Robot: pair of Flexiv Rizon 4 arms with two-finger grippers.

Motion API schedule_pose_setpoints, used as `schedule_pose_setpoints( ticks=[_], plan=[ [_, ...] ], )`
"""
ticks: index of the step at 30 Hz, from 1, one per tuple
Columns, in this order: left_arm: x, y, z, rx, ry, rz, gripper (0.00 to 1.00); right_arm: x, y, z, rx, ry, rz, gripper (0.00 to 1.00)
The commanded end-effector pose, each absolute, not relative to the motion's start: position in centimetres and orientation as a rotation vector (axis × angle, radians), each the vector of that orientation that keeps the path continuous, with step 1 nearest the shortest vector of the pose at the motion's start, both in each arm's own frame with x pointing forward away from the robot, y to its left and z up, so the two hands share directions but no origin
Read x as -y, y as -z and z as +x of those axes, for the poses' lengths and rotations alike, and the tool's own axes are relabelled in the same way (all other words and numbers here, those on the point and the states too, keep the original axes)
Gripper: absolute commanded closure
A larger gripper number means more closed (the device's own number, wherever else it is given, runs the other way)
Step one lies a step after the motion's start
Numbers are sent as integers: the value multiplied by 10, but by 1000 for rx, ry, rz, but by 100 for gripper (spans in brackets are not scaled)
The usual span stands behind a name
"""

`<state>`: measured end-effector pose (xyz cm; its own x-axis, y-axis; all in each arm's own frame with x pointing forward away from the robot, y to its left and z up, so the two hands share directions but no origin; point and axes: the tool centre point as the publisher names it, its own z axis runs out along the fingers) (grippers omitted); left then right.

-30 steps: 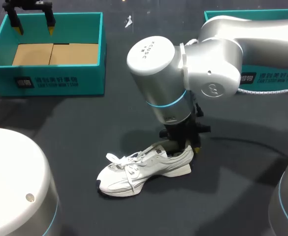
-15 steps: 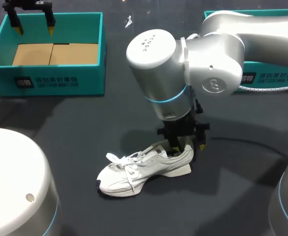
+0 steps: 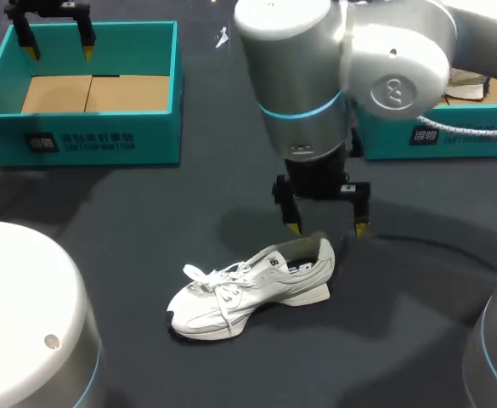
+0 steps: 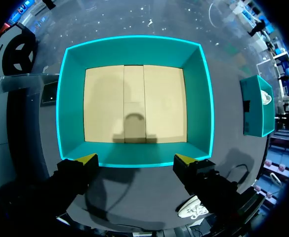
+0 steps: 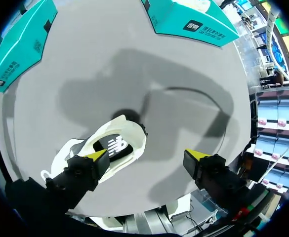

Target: Take the shoe out of the shoebox, open the shoe tongue, remove and reinsert the insole, then place the shoe into the shoebox

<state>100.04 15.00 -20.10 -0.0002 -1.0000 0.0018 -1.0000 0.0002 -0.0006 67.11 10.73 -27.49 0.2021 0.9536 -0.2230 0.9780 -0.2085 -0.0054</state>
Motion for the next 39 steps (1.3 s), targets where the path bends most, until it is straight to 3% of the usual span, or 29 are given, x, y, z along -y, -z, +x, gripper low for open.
schedule_pose_setpoints(
  ticks=[1, 6, 8, 22, 32, 35, 39],
  plan=[
    [-150, 200, 1000, 2221, -1, 2221, 0, -90, 258, 664, -1885, 82, 2439, 0],
    [-150, 200, 1000, 2221, -1, 2221, 0, -79, 244, 660, -2137, -50, 2287, 0],
    [-150, 200, 1000, 2221, -1, 2221, 0, -75, 236, 653, -2506, -239, 2022, 0],
    [-150, 200, 1000, 2221, -1, 2221, 0, -69, 236, 654, -2532, -312, 2012, 0],
    [-150, 200, 1000, 2221, -1, 2221, 0, -25, 220, 647, -2970, -708, 1424, 0],
    [-150, 200, 1000, 2221, -1, 2221, 0, -13, 226, 640, -3145, -822, 916, 0],
    [-150, 200, 1000, 2221, -1, 2221, 0, -13, 226, 640, -3145, -822, 916, 0]
  ],
)
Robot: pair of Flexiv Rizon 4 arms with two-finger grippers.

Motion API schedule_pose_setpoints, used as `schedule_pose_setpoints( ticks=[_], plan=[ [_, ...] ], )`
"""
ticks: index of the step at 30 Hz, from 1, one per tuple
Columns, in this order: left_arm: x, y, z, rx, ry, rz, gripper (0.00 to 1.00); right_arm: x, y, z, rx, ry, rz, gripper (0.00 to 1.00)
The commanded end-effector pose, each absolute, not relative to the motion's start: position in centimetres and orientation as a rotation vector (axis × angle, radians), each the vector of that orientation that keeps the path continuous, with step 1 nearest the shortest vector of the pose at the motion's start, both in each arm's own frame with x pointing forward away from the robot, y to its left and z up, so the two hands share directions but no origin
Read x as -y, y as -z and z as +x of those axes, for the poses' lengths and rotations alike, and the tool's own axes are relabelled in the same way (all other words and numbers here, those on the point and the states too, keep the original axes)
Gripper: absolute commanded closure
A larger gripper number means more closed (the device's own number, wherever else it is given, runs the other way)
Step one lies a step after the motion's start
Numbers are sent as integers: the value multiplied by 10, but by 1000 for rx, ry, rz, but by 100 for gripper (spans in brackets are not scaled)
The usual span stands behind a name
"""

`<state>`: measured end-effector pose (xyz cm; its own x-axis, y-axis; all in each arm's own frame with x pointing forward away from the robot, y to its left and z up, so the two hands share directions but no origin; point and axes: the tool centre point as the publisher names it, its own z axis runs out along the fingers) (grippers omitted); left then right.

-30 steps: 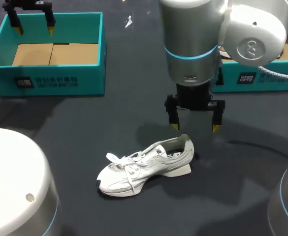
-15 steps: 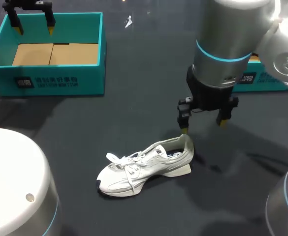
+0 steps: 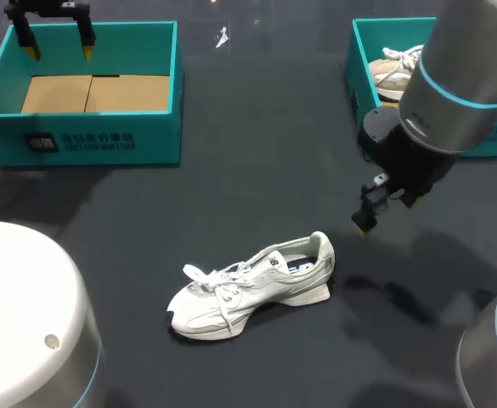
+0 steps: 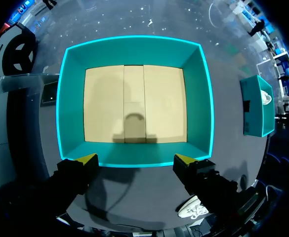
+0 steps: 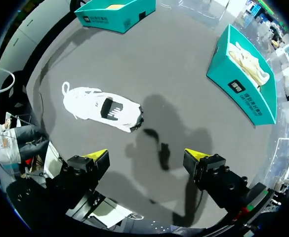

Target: Take the shoe out of the shoebox, open the shoe tongue, remove and reinsert the insole, then place the shoe into the shoebox

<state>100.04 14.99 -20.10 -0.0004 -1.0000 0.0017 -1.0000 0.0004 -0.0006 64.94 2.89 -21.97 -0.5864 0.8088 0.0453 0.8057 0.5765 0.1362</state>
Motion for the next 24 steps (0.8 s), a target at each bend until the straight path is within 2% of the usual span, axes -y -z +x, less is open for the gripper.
schedule_pose_setpoints(
  ticks=[1, 10, 18, 24],
  plan=[
    [-150, 200, 1000, 2221, -1, 2221, 0, -13, 226, 640, -3145, -822, 916, 0],
    [-150, 200, 1000, 2221, -1, 2221, 0, -13, 226, 640, -3145, -822, 916, 0],
    [-150, 200, 1000, 2221, -1, 2221, 0, 33, 232, 637, -2863, -1263, 583, 0],
    [-150, 200, 1000, 2221, -1, 2221, 0, 38, 240, 641, -2859, -1248, 580, 0]
  ],
)
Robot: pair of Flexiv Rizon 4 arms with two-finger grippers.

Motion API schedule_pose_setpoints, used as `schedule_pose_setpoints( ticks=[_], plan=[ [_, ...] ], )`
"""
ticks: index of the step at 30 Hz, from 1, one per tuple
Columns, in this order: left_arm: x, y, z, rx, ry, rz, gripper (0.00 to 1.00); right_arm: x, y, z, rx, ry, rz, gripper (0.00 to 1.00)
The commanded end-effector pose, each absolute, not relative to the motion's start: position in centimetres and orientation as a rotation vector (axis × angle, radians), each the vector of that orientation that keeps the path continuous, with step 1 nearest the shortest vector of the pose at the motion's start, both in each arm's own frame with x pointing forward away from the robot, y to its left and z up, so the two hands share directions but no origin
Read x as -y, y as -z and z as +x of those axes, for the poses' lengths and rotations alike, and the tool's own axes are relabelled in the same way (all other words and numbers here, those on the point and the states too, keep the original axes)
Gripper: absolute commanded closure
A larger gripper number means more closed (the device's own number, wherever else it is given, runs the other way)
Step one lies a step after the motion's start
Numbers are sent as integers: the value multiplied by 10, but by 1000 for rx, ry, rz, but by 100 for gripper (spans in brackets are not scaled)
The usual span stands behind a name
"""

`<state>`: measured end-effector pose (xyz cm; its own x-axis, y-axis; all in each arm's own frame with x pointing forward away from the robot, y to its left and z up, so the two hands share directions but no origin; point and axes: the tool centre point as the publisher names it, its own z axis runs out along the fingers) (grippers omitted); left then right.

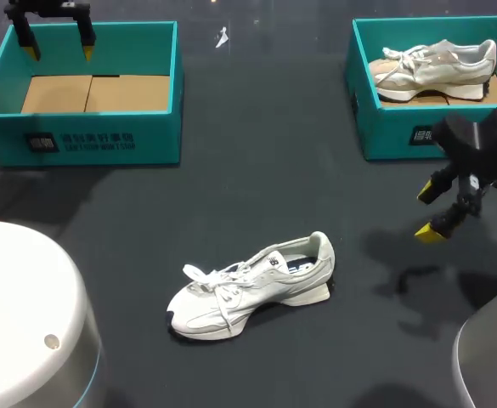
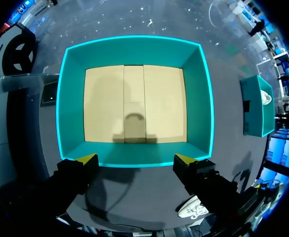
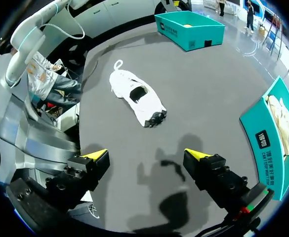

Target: Take the shoe out of the shoebox, open the shoe tongue, remove and reinsert the insole, then place the shoe into the shoebox

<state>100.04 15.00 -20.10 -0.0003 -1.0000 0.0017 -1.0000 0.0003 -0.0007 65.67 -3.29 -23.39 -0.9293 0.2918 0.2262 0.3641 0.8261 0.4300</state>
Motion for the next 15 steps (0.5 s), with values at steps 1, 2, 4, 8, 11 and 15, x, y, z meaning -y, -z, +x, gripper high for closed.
schedule_pose_setpoints(
  ticks=[1, 2, 4, 8, 11, 15],
  plan=[
    [-150, 200, 1000, 2221, -1, 2221, 0, 38, 240, 641, 2802, 1224, -568, 0],
    [-150, 200, 1000, 2221, -1, 2221, 0, 38, 240, 641, 2802, 1224, -568, 0],
    [-150, 200, 1000, 2221, -1, 2221, 0, 38, 240, 641, 2802, 1224, -568, 0],
    [-150, 200, 1000, 2221, -1, 2221, 0, 38, 240, 641, 2802, 1224, -568, 0],
    [-150, 200, 1000, 2221, -1, 2221, 0, 39, 246, 642, 2804, 1232, -542, 0],
    [-150, 200, 1000, 2221, -1, 2221, 0, 47, 260, 649, 2749, 1343, -457, 0]
  ],
)
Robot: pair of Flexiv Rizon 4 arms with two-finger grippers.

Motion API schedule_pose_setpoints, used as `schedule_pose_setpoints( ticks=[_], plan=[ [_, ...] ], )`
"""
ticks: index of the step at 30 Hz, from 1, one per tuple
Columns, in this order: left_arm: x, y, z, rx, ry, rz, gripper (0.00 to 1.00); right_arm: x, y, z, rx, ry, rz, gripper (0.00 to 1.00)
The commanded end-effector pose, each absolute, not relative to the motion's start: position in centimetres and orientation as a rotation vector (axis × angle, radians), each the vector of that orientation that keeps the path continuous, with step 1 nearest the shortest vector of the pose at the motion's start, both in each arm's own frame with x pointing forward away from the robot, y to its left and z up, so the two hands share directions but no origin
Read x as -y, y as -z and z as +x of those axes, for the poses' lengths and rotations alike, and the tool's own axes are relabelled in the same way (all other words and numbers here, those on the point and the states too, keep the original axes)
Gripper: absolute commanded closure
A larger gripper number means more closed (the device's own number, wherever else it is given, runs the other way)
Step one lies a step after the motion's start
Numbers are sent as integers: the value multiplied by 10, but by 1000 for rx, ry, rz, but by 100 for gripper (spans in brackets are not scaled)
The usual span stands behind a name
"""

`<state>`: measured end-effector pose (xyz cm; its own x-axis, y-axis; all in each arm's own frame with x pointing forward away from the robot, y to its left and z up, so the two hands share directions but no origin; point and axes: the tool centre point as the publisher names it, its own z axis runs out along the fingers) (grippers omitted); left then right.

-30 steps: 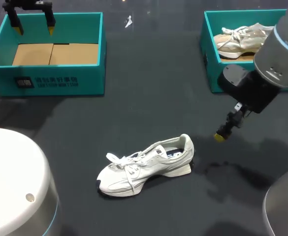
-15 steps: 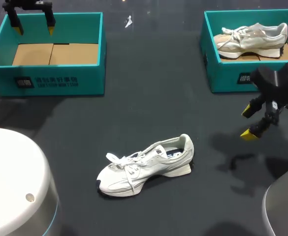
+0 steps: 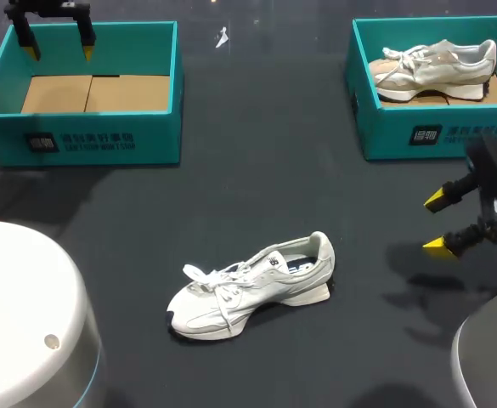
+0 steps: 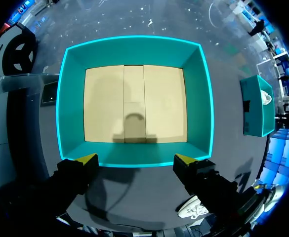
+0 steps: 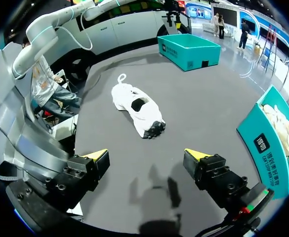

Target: Take the shoe out of the shoebox, open the shoe tongue, remove and reinsert the insole, then place the shoe into the shoebox

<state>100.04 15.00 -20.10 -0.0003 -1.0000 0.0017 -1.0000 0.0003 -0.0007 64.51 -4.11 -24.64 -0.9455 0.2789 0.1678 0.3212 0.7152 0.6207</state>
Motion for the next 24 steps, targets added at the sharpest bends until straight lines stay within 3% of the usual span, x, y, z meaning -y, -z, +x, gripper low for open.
schedule_pose_setpoints(
  ticks=[1, 9, 21, 24],
  plan=[
    [-150, 200, 1000, 2221, -1, 2221, 0, 49, 264, 652, 2746, 1344, -462, 0],
    [-150, 200, 1000, 2221, -1, 2221, 0, 53, 291, 662, 2594, 1560, -342, 0],
    [-150, 200, 1000, 2221, -1, 2221, 0, 53, 291, 662, 2594, 1560, -342, 0],
    [-150, 200, 1000, 2221, -1, 2221, 0, 49, 310, 668, 2546, 1617, -256, 0]
  ],
)
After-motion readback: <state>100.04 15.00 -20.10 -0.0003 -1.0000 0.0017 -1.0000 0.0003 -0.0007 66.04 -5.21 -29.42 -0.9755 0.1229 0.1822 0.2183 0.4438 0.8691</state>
